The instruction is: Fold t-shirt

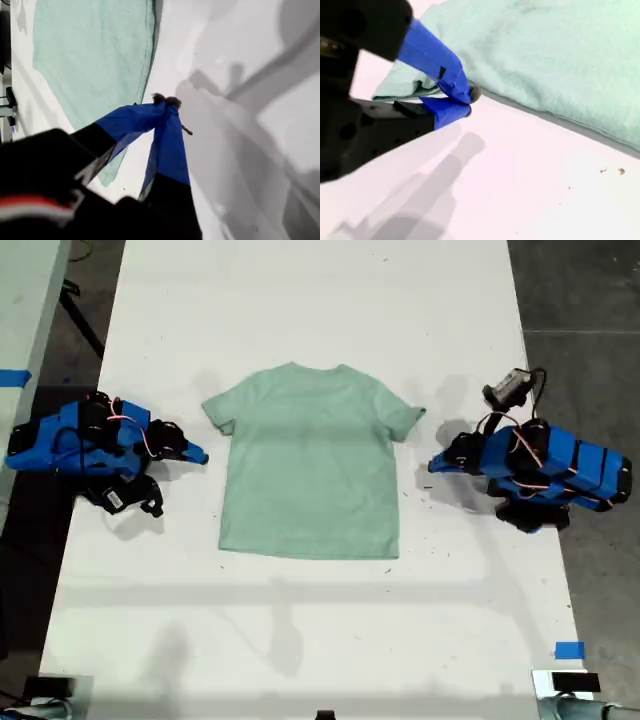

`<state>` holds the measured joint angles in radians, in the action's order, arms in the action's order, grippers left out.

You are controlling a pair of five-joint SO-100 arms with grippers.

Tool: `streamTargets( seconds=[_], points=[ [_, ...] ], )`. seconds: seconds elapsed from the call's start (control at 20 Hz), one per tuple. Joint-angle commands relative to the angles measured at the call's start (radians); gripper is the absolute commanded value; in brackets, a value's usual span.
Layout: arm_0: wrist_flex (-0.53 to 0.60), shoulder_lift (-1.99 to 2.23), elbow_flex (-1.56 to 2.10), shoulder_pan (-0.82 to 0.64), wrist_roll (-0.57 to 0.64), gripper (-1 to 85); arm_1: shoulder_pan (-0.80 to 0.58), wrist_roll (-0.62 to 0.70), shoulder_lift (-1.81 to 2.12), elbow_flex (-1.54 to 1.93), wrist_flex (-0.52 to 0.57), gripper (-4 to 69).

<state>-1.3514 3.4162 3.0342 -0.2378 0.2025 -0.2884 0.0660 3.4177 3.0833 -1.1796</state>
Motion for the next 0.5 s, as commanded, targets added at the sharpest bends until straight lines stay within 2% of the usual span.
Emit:
streamTargets(
  seconds=[0.0,0.3,0.45],
  points=[
    [-0.009,0.005,-0.009,-0.012,-0.014,0.0,0.012,-0.011,0.005,-0.008,-0.005,-1.1],
    [-0.006,0.005,-0.009,-0.014,-0.014,0.0,0.038,-0.034,0.0,-0.084,-0.008,-1.1],
    [-0.003,0.005,-0.009,-0.018,-0.014,0.0,0.005,0.023,-0.178,-0.291,-0.04,-1.1]
  ],
)
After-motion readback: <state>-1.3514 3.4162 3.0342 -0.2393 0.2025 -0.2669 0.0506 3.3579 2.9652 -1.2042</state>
